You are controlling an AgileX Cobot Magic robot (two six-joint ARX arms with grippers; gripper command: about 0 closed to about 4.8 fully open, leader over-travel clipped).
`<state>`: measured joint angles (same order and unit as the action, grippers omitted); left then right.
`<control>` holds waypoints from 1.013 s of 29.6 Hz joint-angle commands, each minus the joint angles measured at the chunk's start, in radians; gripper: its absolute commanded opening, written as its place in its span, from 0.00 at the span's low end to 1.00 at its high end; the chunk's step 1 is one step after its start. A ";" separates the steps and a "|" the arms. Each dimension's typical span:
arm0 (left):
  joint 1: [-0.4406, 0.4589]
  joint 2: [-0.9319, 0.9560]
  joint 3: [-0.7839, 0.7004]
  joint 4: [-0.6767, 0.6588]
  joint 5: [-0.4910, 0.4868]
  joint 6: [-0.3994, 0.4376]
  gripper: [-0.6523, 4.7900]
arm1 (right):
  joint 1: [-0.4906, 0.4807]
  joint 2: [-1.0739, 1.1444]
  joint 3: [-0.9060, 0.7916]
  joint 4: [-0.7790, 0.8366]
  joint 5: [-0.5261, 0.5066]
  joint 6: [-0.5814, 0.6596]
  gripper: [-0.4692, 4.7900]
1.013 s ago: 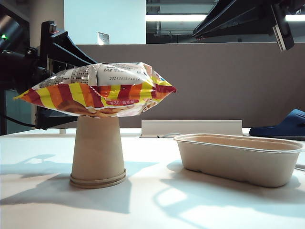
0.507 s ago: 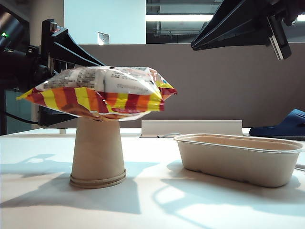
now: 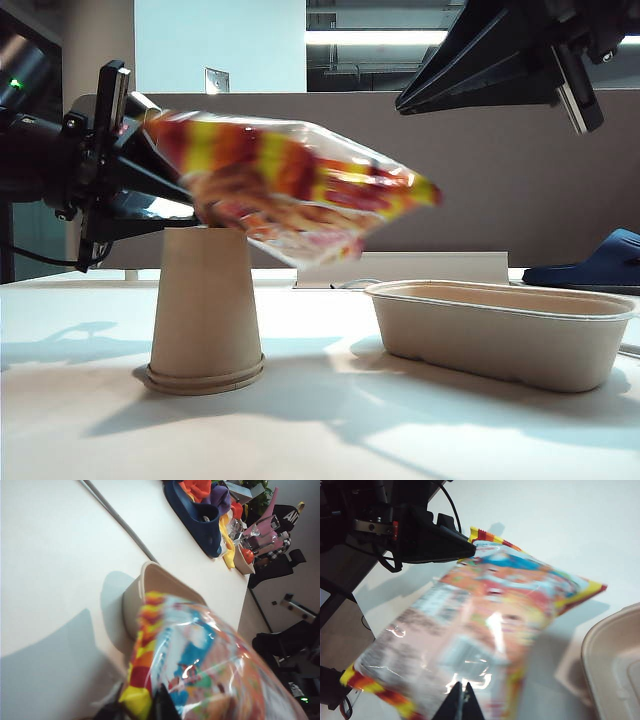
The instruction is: Pick up a bag of chips and put them in the box.
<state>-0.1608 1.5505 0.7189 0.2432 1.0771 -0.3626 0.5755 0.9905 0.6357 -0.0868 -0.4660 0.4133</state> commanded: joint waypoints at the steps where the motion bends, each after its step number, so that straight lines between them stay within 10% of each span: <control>1: -0.008 0.012 0.003 0.011 0.000 0.019 0.25 | 0.000 -0.003 0.006 0.017 0.002 -0.003 0.09; 4: -0.008 0.015 0.003 0.027 -0.004 0.021 0.11 | 0.000 -0.003 0.005 0.017 0.005 -0.003 0.09; 30: -0.008 0.015 0.004 0.298 0.045 -0.196 0.11 | 0.000 -0.003 0.005 0.011 0.023 -0.050 0.09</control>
<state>-0.1680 1.5681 0.7193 0.5117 1.1057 -0.5434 0.5758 0.9905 0.6353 -0.0868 -0.4446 0.3748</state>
